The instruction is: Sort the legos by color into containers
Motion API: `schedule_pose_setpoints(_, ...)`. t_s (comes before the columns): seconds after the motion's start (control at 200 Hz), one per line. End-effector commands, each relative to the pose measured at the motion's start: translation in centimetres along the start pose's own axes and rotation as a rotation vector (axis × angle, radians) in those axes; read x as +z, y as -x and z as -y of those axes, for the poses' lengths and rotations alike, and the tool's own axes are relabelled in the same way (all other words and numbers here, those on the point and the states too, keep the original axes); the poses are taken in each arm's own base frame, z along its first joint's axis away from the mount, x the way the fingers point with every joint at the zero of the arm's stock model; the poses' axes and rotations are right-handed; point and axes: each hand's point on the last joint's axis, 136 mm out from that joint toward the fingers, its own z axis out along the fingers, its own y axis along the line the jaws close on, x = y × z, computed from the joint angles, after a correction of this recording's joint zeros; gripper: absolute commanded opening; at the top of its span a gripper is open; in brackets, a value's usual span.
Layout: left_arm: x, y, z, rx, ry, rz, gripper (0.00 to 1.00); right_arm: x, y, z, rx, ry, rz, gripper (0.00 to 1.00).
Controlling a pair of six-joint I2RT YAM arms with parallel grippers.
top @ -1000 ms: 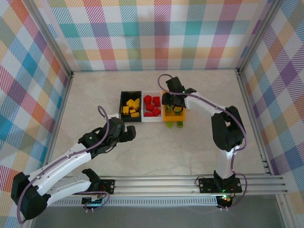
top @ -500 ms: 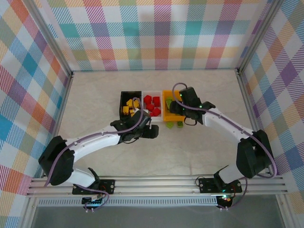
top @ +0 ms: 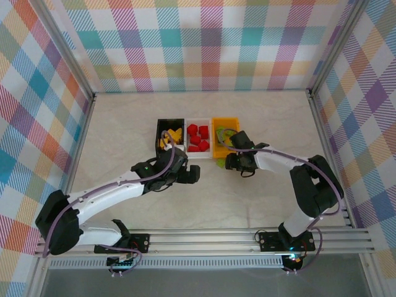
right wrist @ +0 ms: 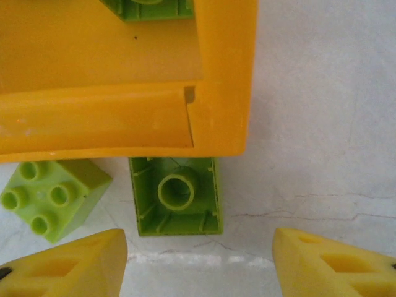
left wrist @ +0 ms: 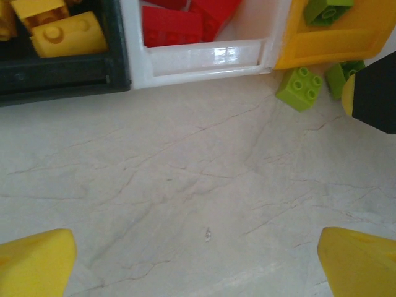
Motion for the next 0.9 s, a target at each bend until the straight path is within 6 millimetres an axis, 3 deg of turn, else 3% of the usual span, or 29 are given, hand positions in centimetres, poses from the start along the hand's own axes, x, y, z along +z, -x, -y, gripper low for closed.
schedule_pose_setpoints(0.0, -0.6, -0.8, -1.4, -0.016, 0.045, 0.004, 1.0, 0.0, 2.1, -0.8, -0.009, 0.011, 0.049, 0.6)
schedule_pose_setpoints(0.255, -0.1, -1.5, -1.4, -0.027, 0.036, -0.026, 1.0, 1.6, 2.6, -0.7, -0.021, -0.013, 0.039, 0.51)
schedule_pose_setpoints(0.495, -0.9, -1.3, -1.7, -0.027, 0.037, 0.001, 1.0, 1.5, 0.7, 0.2, 0.009, -0.018, 0.01, 0.33)
schedule_pose_setpoints(0.695, -1.2, -1.2, -1.9, -0.031, 0.036, 0.013, 1.0, -0.7, -2.2, 1.0, 0.042, 0.019, -0.024, 0.27)
schedule_pose_setpoints(0.785, -1.6, -0.9, -2.1, -0.03, 0.045, 0.028, 1.0, -2.6, -3.4, 1.0, 0.037, 0.039, -0.018, 0.27)
schedule_pose_setpoints(0.895, -2.0, -0.8, -2.7, -0.028, 0.063, 0.045, 1.0, -6.5, -1.8, -0.3, 0.0, 0.089, 0.094, 0.29)
